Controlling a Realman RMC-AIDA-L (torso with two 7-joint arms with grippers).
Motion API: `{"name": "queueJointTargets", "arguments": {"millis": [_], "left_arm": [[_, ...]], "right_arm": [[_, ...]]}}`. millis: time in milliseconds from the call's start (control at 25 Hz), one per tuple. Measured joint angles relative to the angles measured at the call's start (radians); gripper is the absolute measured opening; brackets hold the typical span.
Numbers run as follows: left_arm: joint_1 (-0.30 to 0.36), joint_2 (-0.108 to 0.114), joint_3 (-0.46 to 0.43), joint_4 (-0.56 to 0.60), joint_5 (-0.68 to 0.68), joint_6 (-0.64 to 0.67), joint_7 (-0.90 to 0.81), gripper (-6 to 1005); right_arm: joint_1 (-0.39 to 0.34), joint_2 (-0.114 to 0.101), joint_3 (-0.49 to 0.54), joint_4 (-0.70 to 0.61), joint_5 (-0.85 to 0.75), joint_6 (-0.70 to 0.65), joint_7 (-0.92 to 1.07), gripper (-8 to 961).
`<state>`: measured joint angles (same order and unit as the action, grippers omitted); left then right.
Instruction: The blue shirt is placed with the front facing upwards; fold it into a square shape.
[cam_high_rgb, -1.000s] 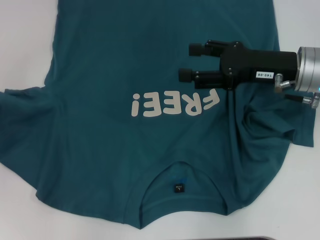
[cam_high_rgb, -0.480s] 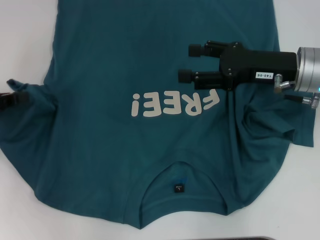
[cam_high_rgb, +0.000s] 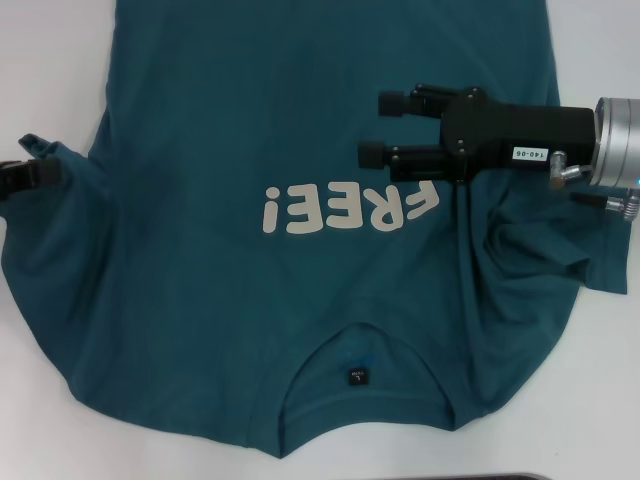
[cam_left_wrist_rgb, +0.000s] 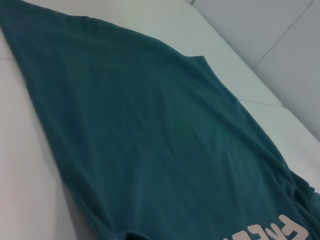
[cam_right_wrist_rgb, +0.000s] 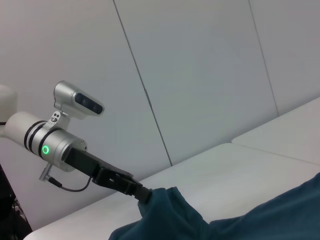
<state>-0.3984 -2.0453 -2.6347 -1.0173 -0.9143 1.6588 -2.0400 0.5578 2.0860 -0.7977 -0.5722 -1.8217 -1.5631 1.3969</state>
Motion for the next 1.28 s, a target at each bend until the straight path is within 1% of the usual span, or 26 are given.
{"name": "queueJointTargets", "arguments": {"millis": [200, 480, 640, 840, 920, 1120, 1280], "left_arm": [[-0.007, -0.004, 0.004, -0.006, 0.0, 0.006, -0.008, 1], [-0.02, -0.018, 0.005, -0.015, -0.002, 0.022, -0.011, 0], [-0.028, -0.032, 0.009, -0.005, -0.002, 0.014, -0.006, 1], [-0.05, -0.062, 0.009, 0.013, -0.002, 0.009, -0.002, 7], [-0.059, -0.07, 0.022, 0.024, -0.002, 0.011, -0.001, 12], [-0.081, -0.081, 0.062, 0.069, -0.002, 0.01, -0.001, 42], [-0.094, -0.091, 0.065, 0.085, -0.005, -0.007, 0.003, 68]], "right_arm": [[0.001, 0.0, 0.0, 0.0, -0.002, 0.0, 0.001, 914], [0.0, 0.0, 0.0, 0.0, -0.001, 0.0, 0.001, 914], [0.001, 0.0, -0.001, 0.0, -0.002, 0.0, 0.0, 914], [0.003, 0.0, -0.002, 0.0, -0.002, 0.0, -0.004, 914], [0.004, 0.0, -0.002, 0.0, -0.002, 0.0, -0.004, 914], [0.005, 0.0, -0.002, -0.005, -0.002, 0.0, -0.003, 914], [0.005, 0.0, -0.002, -0.006, -0.002, 0.0, -0.003, 914]]}}
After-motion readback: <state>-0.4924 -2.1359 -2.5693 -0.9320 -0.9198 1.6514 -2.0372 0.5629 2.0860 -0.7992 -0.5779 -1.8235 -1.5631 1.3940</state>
